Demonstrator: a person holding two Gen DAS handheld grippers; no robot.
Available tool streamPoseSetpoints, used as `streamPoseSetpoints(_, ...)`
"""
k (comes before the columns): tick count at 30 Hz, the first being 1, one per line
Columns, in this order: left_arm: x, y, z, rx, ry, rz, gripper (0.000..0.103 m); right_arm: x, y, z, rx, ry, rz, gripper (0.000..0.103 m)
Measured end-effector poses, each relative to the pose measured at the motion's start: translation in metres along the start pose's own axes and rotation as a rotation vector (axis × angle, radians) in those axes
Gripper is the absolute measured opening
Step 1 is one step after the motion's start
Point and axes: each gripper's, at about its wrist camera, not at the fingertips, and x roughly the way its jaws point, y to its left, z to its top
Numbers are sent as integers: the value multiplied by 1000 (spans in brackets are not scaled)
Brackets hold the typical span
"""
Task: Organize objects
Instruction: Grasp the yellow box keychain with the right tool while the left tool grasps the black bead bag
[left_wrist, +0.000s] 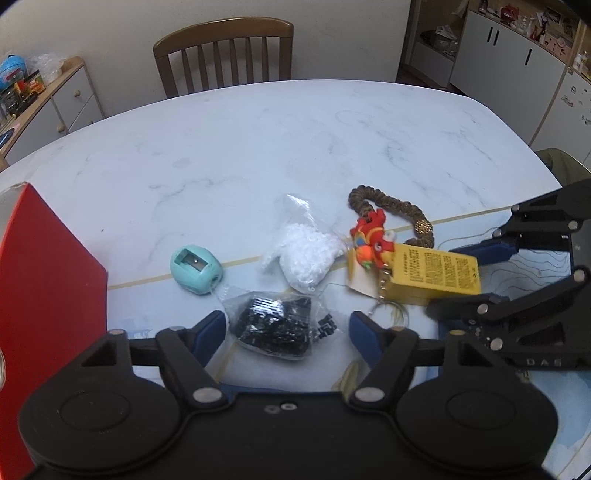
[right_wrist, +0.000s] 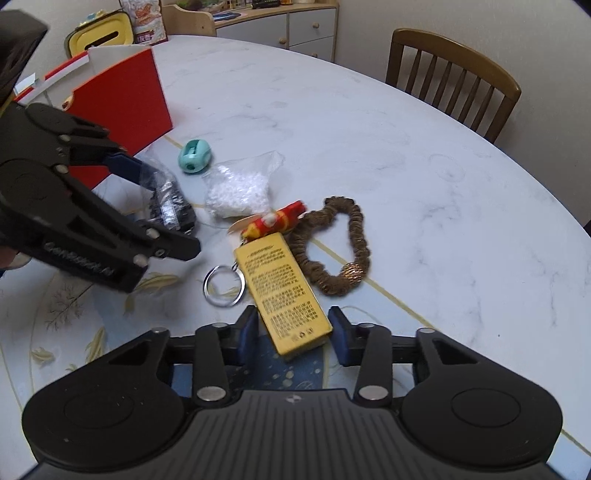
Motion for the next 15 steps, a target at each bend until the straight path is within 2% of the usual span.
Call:
streamPoseSetpoints(3, 0, 0, 0, 1, 5, -5, 58, -4, 6, -3, 17, -13, -14, 35)
streamPoseSetpoints(7, -4, 1, -1, -10, 10, -8, 50, -10, 13, -7, 76, -37, -38, 33)
streamPoseSetpoints(15, -19, 1, -8, -34, 14, -20, 45, -39, 20, -18, 229, -75, -58, 29)
